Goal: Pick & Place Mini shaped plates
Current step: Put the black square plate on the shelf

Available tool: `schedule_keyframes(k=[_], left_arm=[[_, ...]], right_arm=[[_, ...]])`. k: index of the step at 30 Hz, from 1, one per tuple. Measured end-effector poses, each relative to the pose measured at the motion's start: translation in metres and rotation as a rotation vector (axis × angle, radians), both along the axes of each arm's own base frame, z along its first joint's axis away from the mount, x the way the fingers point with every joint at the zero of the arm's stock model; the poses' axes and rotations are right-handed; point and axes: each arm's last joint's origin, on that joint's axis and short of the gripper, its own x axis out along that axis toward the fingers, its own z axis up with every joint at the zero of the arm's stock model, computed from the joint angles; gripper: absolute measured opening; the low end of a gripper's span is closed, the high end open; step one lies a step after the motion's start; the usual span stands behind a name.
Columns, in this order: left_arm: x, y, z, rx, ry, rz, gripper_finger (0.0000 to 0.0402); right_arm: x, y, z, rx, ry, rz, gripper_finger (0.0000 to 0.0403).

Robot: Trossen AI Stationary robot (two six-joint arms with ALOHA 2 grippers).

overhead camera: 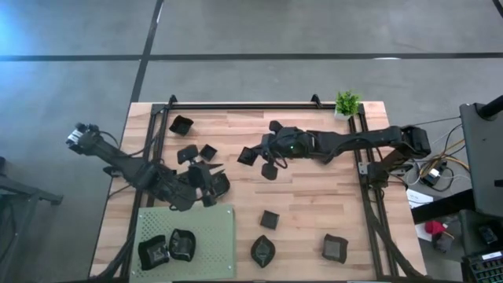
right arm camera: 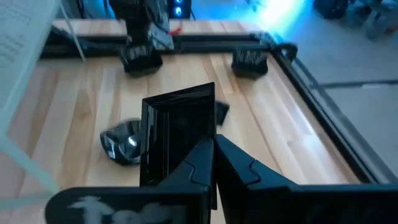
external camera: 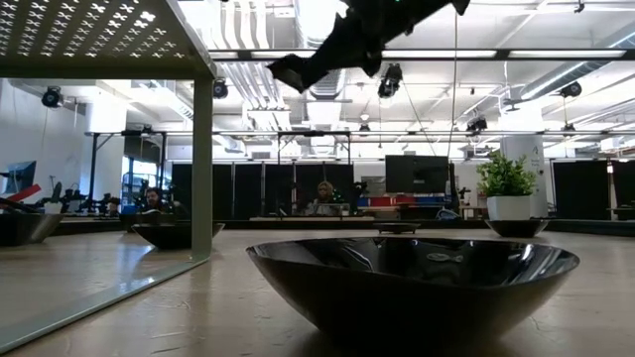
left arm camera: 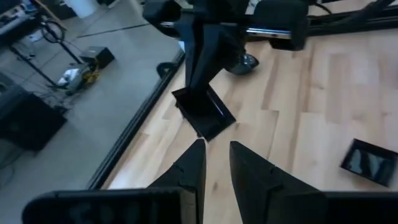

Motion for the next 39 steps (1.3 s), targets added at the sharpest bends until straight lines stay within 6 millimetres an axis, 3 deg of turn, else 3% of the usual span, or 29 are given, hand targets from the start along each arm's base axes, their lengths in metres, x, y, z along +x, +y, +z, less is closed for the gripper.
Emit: schedule_keyframes(k=[22,39], left_arm=[[0.041,0.02,-0.017,0.057,-0.046,0.2,0.0067],[0.051,0.033,-0.022,0.052,-0.049,0.258,0.0066]], right_arm=[[0.007,0.002,0.012,-0.021,-0.106,0.013,0.0008],[0.008,0.002,0.014,-0.02,-0.136,0.013,0.0008]])
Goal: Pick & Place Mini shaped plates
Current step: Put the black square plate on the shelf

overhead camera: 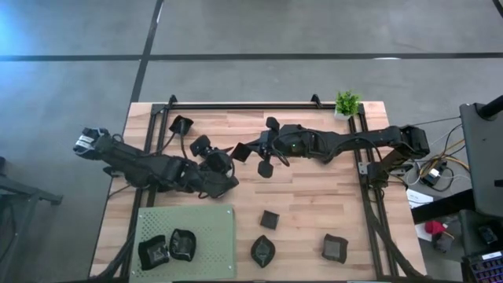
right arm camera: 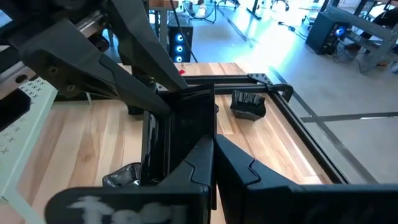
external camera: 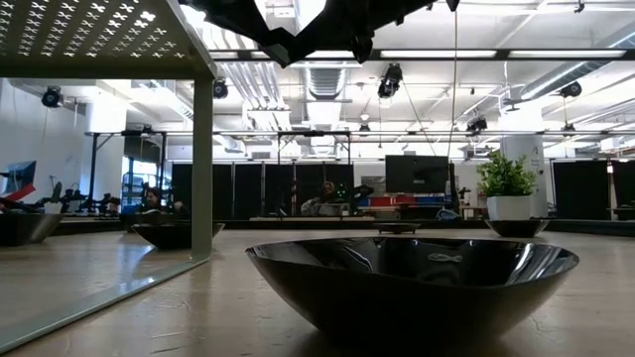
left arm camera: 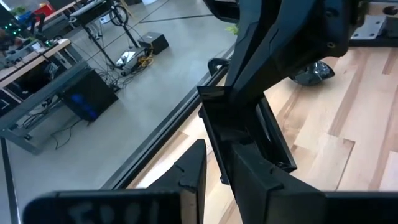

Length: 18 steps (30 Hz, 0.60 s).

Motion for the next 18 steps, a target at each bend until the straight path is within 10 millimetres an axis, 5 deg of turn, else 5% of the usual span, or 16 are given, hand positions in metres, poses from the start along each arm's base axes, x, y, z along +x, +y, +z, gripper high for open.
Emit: schedule_keyframes(k=[9,18], left_arm=[[0.001,0.0025,-0.0006,0.0,0.001,0.011,0.0006],[0.0012,0.0035,-0.0006,-0.001,-0.002,0.016,0.0001]], right_arm=[[0.0001,-0.0001,0.0003,0.001,-0.002,-0.001,0.0008],[0.0002,-0.0003,0.0,0.04,-0.008,-0.015,0.0008]])
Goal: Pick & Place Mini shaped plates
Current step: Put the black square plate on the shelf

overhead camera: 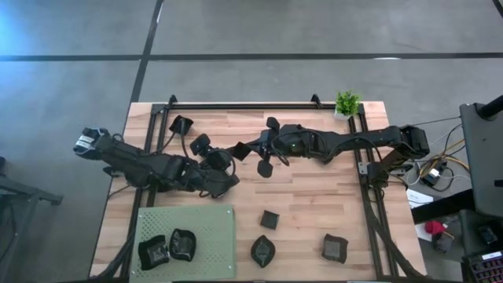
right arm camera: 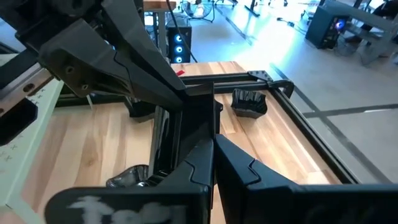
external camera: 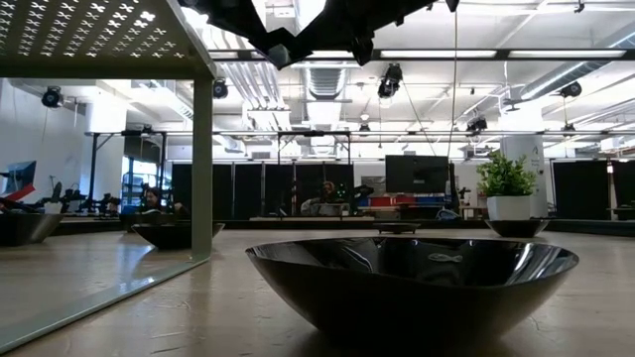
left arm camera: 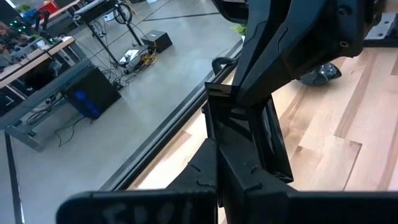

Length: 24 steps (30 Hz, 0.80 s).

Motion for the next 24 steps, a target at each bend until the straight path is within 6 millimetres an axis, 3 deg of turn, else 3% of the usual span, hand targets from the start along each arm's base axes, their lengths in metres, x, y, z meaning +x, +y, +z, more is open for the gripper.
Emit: schedule_keyframes(k=[18,24], left_arm=[[0.0,0.0001,-0.0001,-0.014,-0.014,0.006,0.0],[0.0,0.0,-0.0002,-0.018,-0.014,0.004,0.0]], right_arm=[[-0.0001,0.0001,-0.0003,-0.014,0.007,0.005,0.0009],[-0.0001,0.0003,-0.0003,-0.015,0.007,0.007,0.0039]])
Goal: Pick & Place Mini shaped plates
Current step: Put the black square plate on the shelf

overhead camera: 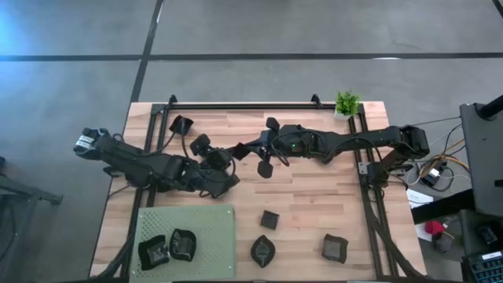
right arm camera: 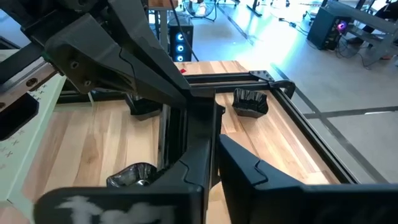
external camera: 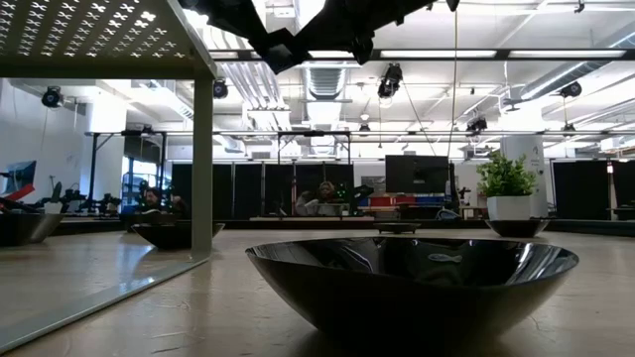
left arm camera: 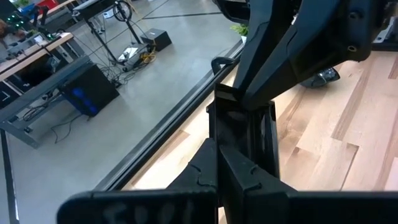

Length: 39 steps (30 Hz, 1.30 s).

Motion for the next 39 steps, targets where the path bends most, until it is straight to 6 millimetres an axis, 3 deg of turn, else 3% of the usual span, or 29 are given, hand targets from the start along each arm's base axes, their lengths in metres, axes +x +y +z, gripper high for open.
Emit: schedule_keyframes(k=[11,18,31,39], left_arm=[[0.0,0.0,0.0,-0.005,0.0,-0.004,0.0],[0.0,0.0,0.0,-0.01,-0.007,0.0,0.0],[-0.004,0.001,0.004,-0.014,-0.006,-0.016,0.0],[-0.02,-0.005,0.02,-0.218,-0.028,-0.252,0.0]], right_arm=[[0.0,0.0,0.0,-0.01,0.002,0.003,0.0131],[-0.003,0.004,0.004,-0.01,-0.007,0.015,0.0169],[-0.034,0.027,0.031,-0.06,0.025,0.1,0.0185],[-0.061,0.036,0.045,-0.056,0.076,0.136,0.0185]])
